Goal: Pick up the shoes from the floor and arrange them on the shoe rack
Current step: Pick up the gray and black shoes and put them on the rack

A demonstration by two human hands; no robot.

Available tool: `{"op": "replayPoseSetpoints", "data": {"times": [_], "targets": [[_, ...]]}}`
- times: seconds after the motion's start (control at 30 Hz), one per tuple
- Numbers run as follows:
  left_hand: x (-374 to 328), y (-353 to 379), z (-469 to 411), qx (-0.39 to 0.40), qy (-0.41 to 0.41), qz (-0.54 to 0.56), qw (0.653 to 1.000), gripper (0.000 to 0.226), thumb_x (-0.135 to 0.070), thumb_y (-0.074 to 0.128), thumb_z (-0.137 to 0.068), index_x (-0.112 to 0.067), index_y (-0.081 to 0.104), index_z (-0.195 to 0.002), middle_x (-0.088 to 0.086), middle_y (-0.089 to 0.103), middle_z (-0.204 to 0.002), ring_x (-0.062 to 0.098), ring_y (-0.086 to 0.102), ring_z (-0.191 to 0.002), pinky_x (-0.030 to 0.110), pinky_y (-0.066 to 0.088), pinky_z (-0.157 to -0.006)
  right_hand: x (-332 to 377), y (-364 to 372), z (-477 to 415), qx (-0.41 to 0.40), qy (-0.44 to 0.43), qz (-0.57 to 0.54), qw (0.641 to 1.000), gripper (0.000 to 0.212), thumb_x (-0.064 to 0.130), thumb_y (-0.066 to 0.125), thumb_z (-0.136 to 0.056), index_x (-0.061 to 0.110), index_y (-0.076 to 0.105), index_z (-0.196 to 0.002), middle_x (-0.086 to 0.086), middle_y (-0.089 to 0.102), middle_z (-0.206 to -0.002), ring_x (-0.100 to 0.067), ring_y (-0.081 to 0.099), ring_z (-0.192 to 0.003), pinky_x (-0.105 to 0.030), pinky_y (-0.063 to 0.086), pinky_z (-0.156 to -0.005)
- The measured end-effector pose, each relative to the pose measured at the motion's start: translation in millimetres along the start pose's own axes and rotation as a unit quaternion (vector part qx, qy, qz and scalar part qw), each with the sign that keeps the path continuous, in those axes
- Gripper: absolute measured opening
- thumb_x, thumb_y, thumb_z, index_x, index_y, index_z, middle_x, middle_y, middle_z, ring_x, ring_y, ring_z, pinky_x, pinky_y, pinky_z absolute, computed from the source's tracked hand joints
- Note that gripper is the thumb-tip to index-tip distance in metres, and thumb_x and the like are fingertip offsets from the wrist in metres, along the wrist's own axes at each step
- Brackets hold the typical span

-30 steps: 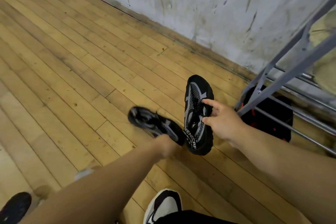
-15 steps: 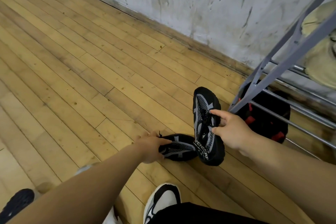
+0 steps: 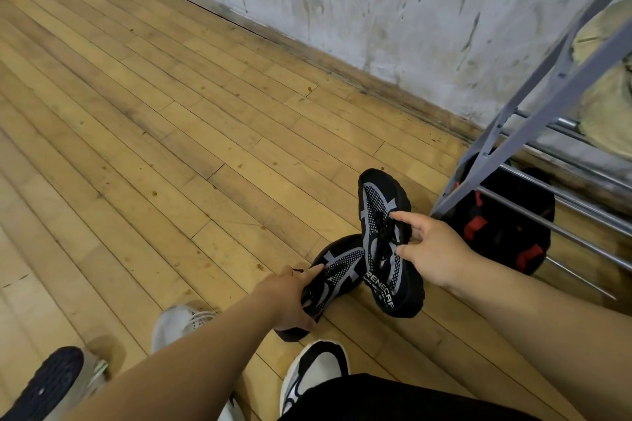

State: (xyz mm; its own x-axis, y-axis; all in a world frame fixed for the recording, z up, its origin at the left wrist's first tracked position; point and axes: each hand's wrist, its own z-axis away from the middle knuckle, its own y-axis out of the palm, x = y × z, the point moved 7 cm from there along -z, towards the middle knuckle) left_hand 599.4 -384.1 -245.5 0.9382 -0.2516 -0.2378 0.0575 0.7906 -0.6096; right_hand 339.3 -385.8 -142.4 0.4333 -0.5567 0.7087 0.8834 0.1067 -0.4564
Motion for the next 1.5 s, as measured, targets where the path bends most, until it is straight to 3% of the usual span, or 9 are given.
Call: {"op": "replayPoseSetpoints", "data": {"times": [0.17, 0.3, 0.37, 0.5, 0.6, 0.97, 1.23, 1.4, 1.5], "targets": [[-5, 7, 5, -0.090, -0.016, 0.000, 0.996, 0.104, -0.056, 0.064, -0.075, -0.051, 0.002, -0.159, 0.003, 0.042, -0.122, 0.028, 0.048, -0.104, 0.040, 0.049, -0.089, -4, 8, 5, 0.006, 0.000, 0.014, 1.000, 0.066, 0.000, 0.065, -0.093, 0.038, 0.050, -0.145, 0.008, 0.060, -0.112, -0.010, 0.059, -0.100, -0.025, 0.053, -0.085], [1, 2, 12, -0.120, -0.028, 0.221, 0.967, 0.098, -0.048, 0.070, -0.076, -0.048, 0.017, -0.158, 0.001, 0.036, -0.122, 0.021, 0.055, -0.096, 0.025, 0.049, -0.072, -13, 15, 11, 0.009, 0.001, 0.010, 1.000, 0.066, 0.002, 0.066, -0.093, 0.040, 0.050, -0.144, -0.001, 0.059, -0.138, -0.015, 0.056, -0.119, -0.036, 0.052, -0.100], [8, -3, 16, -0.121, -0.046, 0.423, 0.897, 0.096, -0.042, 0.075, -0.073, -0.045, 0.026, -0.157, 0.004, 0.047, -0.129, 0.023, 0.064, -0.099, 0.029, 0.057, -0.075, -14, 16, 15, 0.005, 0.001, 0.007, 1.000, 0.066, 0.002, 0.066, -0.093, 0.041, 0.050, -0.144, -0.002, 0.057, -0.142, -0.018, 0.055, -0.126, -0.043, 0.051, -0.105], [0, -33, 38, -0.132, -0.060, 0.704, 0.695, 0.091, -0.027, 0.078, -0.077, -0.047, 0.034, -0.154, 0.006, 0.065, -0.129, 0.031, 0.070, -0.106, 0.048, 0.061, -0.090, 21, -1, 28, -0.011, -0.030, 0.026, 0.999, 0.063, 0.005, 0.066, -0.094, 0.043, 0.052, -0.142, 0.000, 0.058, -0.139, -0.013, 0.055, -0.111, -0.042, 0.052, -0.103], [-23, -84, 70, -0.159, 0.001, 0.753, 0.638, 0.087, -0.027, 0.078, -0.076, -0.046, 0.040, -0.152, 0.006, 0.066, -0.132, 0.032, 0.070, -0.110, 0.053, 0.059, -0.093, 79, -31, 54, -0.021, -0.091, 0.079, 0.992, 0.060, 0.012, 0.064, -0.096, 0.048, 0.048, -0.143, 0.006, 0.059, -0.131, -0.012, 0.059, -0.105, -0.032, 0.055, -0.093], [-158, -267, 320, -0.336, 0.263, 0.555, 0.714, 0.090, -0.013, 0.080, -0.084, -0.036, 0.034, -0.157, -0.007, 0.062, -0.132, 0.017, 0.065, -0.116, 0.042, 0.054, -0.102, 234, -184, 282, -0.224, -0.314, 0.126, 0.914, 0.060, 0.018, 0.075, -0.088, 0.052, 0.056, -0.134, 0.029, 0.062, -0.103, 0.006, 0.066, -0.087, -0.012, 0.047, -0.073], [-285, -284, 430, -0.406, 0.367, 0.415, 0.727, 0.094, -0.018, 0.082, -0.082, -0.037, 0.031, -0.158, -0.024, 0.057, -0.122, -0.008, 0.059, -0.108, 0.026, 0.053, -0.095, 144, -263, 414, -0.309, -0.329, -0.058, 0.890, 0.063, 0.007, 0.076, -0.088, 0.059, 0.058, -0.118, 0.030, 0.061, -0.114, 0.004, 0.064, -0.102, -0.018, 0.051, -0.082], [-334, -238, 420, -0.416, 0.383, 0.366, 0.739, 0.096, -0.017, 0.081, -0.083, -0.039, 0.026, -0.159, -0.038, 0.051, -0.116, -0.023, 0.054, -0.101, 0.014, 0.048, -0.095, 89, -306, 444, -0.357, -0.298, -0.159, 0.871, 0.061, 0.005, 0.076, -0.087, 0.048, 0.062, -0.128, 0.006, 0.066, -0.125, -0.008, 0.068, -0.106, -0.035, 0.052, -0.099], [-340, -218, 403, -0.399, 0.369, 0.386, 0.746, 0.096, -0.019, 0.081, -0.082, -0.042, 0.027, -0.159, -0.036, 0.052, -0.118, -0.019, 0.055, -0.103, 0.020, 0.050, -0.099, 74, -320, 450, -0.381, -0.286, -0.163, 0.864, 0.062, 0.007, 0.076, -0.087, 0.050, 0.060, -0.129, 0.000, 0.064, -0.133, -0.012, 0.068, -0.112, -0.042, 0.051, -0.105]]}}
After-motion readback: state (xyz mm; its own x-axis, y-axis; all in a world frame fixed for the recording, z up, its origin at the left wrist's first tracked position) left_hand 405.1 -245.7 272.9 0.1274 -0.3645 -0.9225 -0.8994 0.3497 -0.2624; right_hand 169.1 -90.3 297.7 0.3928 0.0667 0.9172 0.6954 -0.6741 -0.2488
